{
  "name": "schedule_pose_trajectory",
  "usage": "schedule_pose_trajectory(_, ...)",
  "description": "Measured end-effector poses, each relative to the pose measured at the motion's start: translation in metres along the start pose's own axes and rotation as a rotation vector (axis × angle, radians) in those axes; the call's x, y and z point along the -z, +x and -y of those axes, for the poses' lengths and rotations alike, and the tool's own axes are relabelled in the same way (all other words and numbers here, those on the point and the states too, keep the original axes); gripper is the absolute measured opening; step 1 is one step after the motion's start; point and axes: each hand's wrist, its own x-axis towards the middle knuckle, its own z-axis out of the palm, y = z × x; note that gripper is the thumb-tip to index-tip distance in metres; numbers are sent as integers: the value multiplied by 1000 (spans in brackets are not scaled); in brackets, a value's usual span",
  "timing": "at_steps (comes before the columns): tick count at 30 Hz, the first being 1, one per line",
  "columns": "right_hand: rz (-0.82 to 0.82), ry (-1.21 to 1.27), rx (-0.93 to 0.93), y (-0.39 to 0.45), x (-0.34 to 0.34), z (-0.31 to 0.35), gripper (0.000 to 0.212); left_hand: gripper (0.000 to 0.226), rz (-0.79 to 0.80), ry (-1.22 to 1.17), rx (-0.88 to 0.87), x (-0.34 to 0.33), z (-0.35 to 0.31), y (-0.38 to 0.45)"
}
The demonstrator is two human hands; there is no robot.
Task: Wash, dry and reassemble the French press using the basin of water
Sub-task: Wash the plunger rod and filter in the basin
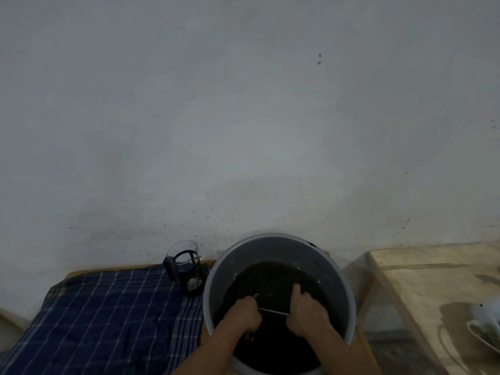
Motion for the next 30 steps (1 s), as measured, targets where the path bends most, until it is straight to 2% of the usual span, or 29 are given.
schedule_pose_trajectory(2,-34,32,11,0,1,-1,85,35,3,-32,26,2,-1,-1)
schedule_pose_trajectory(5,11,26,3,-2,3,-3,81,39,20,-68,58,2,-2,-1)
schedule_pose_trajectory(9,79,46,7,0,3,-1,83,35,-57,14,11,0,1,-1)
schedule_pose_trajectory(11,47,55,45,0,1,1,83,35,-81,39,16,-1,1,-3)
schedule_pose_trajectory(14,-43,44,57,-1,2,-1,75,41,-83,-4,36,-1,0,-6)
schedule_pose_trajectory(19,5,66,25,-1,4,-1,79,49,-57,9,-6,0,0,-4)
schedule_pose_trajectory(23,-39,119,23,-1,4,-1,89,27,-77,8,-8,3,0,-6)
schedule_pose_trajectory(26,-69,135,25,-2,3,-2,77,33,-85,-21,22,3,1,-6)
schedule_pose_trajectory(29,0,112,32,-2,5,-2,60,32,-81,-43,23,2,1,-5)
schedule_pose_trajectory(30,30,108,35,-2,6,-2,56,44,-71,-53,13,2,1,-5)
